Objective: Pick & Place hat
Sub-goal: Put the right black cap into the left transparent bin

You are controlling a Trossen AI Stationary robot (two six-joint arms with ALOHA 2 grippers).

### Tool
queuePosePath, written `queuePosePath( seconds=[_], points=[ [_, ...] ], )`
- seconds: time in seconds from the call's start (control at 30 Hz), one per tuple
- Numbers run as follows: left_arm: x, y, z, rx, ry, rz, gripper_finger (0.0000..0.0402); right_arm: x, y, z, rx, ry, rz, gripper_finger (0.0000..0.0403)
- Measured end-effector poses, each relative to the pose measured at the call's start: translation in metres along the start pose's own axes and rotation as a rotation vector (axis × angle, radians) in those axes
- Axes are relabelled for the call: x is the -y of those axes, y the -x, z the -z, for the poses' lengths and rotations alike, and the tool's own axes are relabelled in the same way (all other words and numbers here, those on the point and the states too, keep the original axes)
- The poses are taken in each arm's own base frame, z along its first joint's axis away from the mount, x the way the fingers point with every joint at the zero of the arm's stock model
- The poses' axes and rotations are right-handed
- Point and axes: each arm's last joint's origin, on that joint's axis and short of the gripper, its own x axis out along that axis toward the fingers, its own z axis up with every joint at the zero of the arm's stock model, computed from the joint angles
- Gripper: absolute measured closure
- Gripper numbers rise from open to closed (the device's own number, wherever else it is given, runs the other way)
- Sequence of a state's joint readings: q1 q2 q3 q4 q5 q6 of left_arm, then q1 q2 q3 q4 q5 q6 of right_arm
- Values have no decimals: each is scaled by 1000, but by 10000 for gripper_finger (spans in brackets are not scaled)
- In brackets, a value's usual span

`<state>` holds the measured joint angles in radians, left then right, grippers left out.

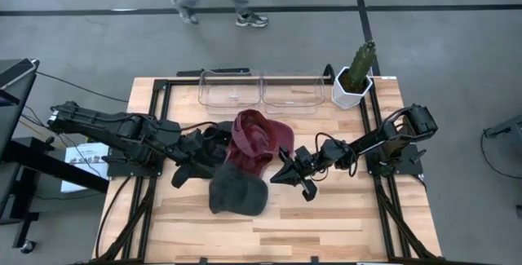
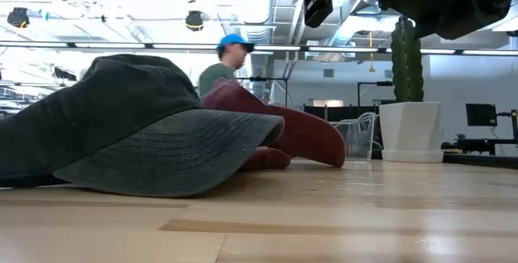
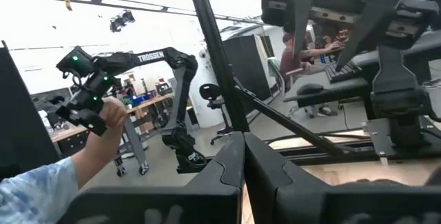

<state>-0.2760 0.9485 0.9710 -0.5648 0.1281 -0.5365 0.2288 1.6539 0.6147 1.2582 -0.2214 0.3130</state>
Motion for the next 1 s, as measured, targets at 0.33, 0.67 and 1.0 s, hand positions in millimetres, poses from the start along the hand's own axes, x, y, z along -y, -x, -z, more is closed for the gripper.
queuePosePath(
  seconds=[0.33, 0.67, 1.0],
  points=[
    [-6, -5, 5, 7, 7, -76, 193, 2, 0, 8, -85, -19, 15, 403],
    [-44, -32, 53, -149, 190, -217, 193, 0, 1, 17, -163, -32, 23, 403],
    [-62, -47, 77, -173, 233, -243, 193, 0, 1, 18, -177, -35, 27, 403]
  ],
)
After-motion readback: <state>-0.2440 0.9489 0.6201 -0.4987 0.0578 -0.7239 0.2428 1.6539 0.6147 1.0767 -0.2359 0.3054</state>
